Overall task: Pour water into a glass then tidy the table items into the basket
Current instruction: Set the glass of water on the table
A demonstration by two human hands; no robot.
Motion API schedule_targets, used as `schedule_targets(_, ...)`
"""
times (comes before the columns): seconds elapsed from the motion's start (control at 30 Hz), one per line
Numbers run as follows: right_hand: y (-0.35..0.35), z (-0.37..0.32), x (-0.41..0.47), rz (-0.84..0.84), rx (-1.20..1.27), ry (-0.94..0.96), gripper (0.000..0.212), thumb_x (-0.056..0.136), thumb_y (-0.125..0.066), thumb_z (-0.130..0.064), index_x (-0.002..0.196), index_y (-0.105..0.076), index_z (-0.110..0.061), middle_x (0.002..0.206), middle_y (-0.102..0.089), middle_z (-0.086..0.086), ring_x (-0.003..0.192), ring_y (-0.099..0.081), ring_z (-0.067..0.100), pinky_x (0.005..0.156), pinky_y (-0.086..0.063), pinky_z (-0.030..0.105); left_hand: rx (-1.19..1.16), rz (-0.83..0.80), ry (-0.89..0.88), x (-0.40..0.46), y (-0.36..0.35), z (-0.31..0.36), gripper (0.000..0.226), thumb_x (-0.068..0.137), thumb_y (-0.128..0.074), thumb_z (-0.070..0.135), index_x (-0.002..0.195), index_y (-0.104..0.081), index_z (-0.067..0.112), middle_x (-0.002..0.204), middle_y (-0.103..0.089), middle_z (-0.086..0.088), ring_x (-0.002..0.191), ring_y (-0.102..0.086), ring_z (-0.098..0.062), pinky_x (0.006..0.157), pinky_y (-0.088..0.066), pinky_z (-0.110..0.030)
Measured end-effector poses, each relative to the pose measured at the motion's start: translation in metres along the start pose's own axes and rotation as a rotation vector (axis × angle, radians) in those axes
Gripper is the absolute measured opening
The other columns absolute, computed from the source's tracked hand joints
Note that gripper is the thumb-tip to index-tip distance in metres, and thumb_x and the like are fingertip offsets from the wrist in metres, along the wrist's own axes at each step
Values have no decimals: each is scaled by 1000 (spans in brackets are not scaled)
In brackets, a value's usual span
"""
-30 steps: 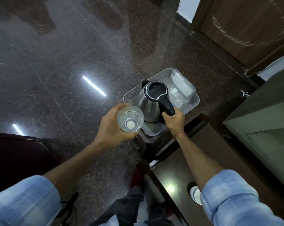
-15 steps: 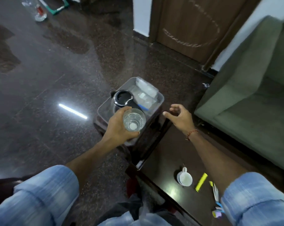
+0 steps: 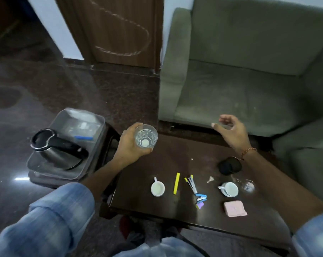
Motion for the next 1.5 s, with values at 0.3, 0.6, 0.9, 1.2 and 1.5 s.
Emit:
schedule_targets(0.3, 79, 57, -14, 142, 27, -91, 40, 72, -81, -36, 106, -63, -25, 107, -70, -5, 104, -64, 10, 101, -49, 38, -63, -200, -40, 15, -105, 47, 84, 49, -92, 21, 122, -52, 26, 106, -64, 15, 93, -60, 7, 77, -39, 1)
schedule_targets(0.6, 80, 93, -27, 266, 58, -196, 42, 74, -81, -32, 111, -64, -20, 106, -69, -8, 95, -62, 1, 95, -49, 28, -87, -368, -66, 35, -186, 41, 79, 45, -89, 17, 114, -53, 28, 101, -63, 15, 86, -59, 7, 74, -38, 3)
schedule_targets(0.9, 76, 148, -16, 293, 91, -277, 33, 77, -75, -28, 108, -65, -25, 106, -70, -10, 104, -65, 5, 93, -50, 22, -60, -475, -66, 44, -276, 21, 86, 43, -87, 16, 123, -53, 18, 110, -61, 10, 99, -62, -11, 86, -44, -19)
schedule_targets(1.2, 59, 211, -5, 288, 149, -307, 29, 82, -67, -8, 109, -65, -18, 109, -69, -4, 106, -65, 10, 97, -50, 29, -57, -518, -47, 56, -345, -23, 90, 45, -88, 13, 127, -51, 18, 111, -60, 11, 101, -59, -9, 86, -43, -19)
schedule_targets(1.5, 57, 248, -13, 312, 244, -350, 32, 82, -67, -1, 111, -64, -15, 104, -69, -9, 99, -66, -2, 94, -51, 21, -3, -533, -11, 65, -378, -52, 91, 42, -89, 16, 125, -52, 20, 112, -60, 13, 100, -58, -5, 81, -35, -1)
Point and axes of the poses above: each hand's wrist, its own x-axis towards the middle knuckle, its own y-axis out of the back of the hand, z = x × y, the point moved 8 cm from there along x, towards the middle knuckle
